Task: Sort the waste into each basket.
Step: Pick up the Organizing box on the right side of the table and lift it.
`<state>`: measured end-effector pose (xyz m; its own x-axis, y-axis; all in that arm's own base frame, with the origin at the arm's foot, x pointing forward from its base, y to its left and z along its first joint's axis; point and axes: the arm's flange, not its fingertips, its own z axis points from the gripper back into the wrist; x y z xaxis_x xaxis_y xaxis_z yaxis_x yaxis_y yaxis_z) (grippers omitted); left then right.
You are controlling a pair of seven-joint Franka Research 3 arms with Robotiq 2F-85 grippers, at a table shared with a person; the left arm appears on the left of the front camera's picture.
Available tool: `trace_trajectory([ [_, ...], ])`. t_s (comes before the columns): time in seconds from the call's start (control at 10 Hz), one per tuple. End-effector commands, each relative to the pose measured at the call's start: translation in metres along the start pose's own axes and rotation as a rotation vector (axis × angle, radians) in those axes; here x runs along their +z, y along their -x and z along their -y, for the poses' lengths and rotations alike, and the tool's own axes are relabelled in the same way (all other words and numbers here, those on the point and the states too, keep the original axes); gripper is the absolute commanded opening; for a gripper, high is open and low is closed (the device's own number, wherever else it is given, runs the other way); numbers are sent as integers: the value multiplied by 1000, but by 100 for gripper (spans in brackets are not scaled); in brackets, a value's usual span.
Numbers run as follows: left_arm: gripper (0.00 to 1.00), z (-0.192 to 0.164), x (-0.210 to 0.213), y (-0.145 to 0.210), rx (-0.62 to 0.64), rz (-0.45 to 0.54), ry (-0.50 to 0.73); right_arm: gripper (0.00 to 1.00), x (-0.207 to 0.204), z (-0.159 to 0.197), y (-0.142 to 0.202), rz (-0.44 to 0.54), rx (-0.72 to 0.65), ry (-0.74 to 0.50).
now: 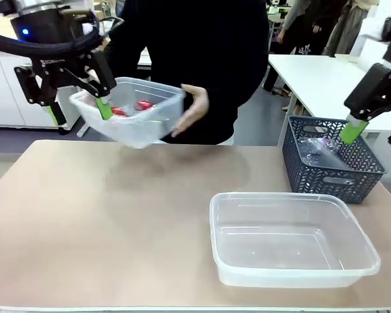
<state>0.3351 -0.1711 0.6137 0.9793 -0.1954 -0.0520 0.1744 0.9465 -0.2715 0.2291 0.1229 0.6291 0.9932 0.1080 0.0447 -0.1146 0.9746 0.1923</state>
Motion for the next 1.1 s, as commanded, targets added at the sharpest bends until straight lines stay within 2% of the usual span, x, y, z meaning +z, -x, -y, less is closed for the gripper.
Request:
trace_trajectory([
  [0.0,100,26,-36,11,135,77,172,100,-25,25,11,17,12,90],
  [0.1,100,63,-79,28,130,76,209,100,-49,50,24,43,-51,103],
  [0.2,100,104,-120,39,58,5,220,100,-83,68,36,48,-40,80],
  [0.3,100,137,-152,44,-9,-41,204,100,-123,84,42,18,-63,124],
  [0.5,100,184,-197,55,-113,-82,114,100,-198,111,49,-33,-11,62],
  [0.6,100,201,-216,66,-130,-111,49,100,-222,116,50,-38,-25,35],
  [0.7,100,203,-215,71,-204,-154,-45,100,-212,113,51,-13,-75,73],
  [0.8,100,195,-219,87,-123,-109,121,100,-108,80,9,-44,-58,86],
  [1.0,100,195,-219,87,-123,-109,121,100,-108,80,9,-44,-58,86],
])
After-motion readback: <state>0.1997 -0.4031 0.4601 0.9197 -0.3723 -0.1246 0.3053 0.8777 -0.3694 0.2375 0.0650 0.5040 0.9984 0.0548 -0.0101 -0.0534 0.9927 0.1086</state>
